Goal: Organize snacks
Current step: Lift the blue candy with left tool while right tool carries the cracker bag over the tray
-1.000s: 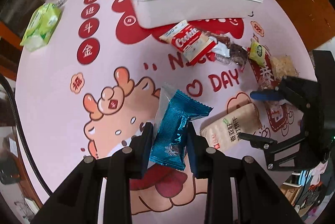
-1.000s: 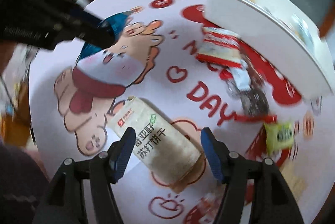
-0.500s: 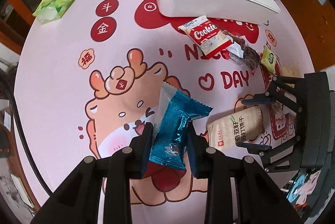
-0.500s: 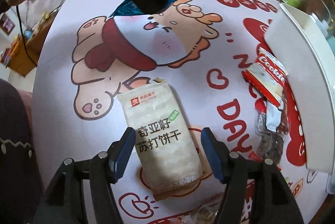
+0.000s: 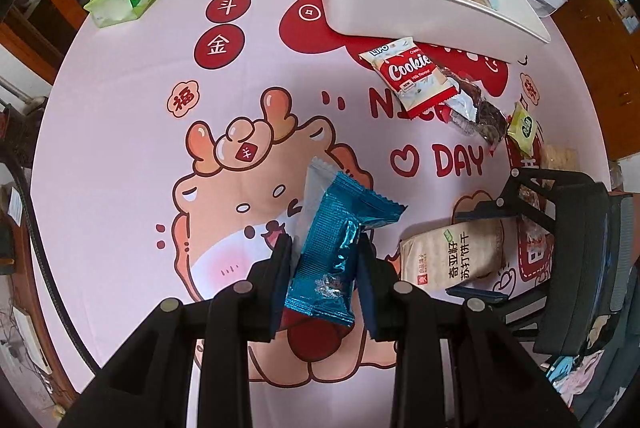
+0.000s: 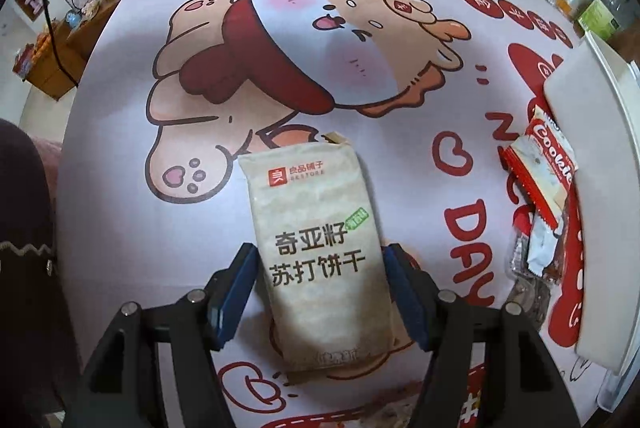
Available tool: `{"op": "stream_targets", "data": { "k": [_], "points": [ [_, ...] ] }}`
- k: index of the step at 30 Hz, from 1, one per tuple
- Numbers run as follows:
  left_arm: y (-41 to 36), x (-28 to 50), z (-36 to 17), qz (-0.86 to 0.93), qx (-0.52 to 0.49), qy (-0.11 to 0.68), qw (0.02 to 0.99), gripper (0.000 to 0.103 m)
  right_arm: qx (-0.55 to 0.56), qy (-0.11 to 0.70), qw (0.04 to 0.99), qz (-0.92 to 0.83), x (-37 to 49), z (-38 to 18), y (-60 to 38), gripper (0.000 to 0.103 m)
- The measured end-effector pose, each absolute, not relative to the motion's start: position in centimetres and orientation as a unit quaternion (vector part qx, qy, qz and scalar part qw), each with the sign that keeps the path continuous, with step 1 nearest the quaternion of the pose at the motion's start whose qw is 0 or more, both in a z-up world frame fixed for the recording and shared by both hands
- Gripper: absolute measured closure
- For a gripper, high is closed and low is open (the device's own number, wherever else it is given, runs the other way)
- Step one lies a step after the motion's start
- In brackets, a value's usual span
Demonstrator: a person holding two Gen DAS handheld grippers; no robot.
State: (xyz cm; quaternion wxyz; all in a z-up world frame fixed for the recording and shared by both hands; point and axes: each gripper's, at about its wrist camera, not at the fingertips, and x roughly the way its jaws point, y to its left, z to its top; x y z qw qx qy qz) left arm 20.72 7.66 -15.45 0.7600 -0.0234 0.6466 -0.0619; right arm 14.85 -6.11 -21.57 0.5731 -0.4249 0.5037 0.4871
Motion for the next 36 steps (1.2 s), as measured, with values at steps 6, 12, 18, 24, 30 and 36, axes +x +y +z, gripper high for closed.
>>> {"op": "stream_targets", "data": {
  "k": [6, 12, 18, 24, 30, 36],
  "points": [
    [7.5, 20.8, -15.4, -0.065, -0.023, 0.647, 0.759, 0.074, -0.427, 0.508, 0.585, 0.467, 15.1, -21.8, -5.3, 0.046],
    [7.3, 20.9, -14.4, -0.072, -0.022, 0.641, 0.764, 0.074, -0.364, 0.518, 0.636, 0.441, 15.9, -19.6, -6.3, 0.046],
    [6.8, 21.7, -12.6, -0.08, -0.009, 0.628, 0.774, 0.074, -0.278, 0.52, 0.702, 0.4, 17.9, -15.5, -8.2, 0.046],
    [5.6, 23.1, -9.9, -0.1, 0.011, 0.605, 0.79, 0.074, -0.208, 0.503, 0.76, 0.353, 20.4, -10.2, -10.6, 0.046],
    [4.4, 26.2, -5.6, -0.113, 0.039, 0.566, 0.816, 0.074, -0.149, 0.477, 0.812, 0.3, 23.7, -4.5, -12.4, 0.046],
    [3.2, 30.1, -0.7, -0.116, 0.06, 0.514, 0.848, 0.074, -0.103, 0.446, 0.862, 0.219, 28.2, 0.8, -13.7, 0.046]
  ]
}}
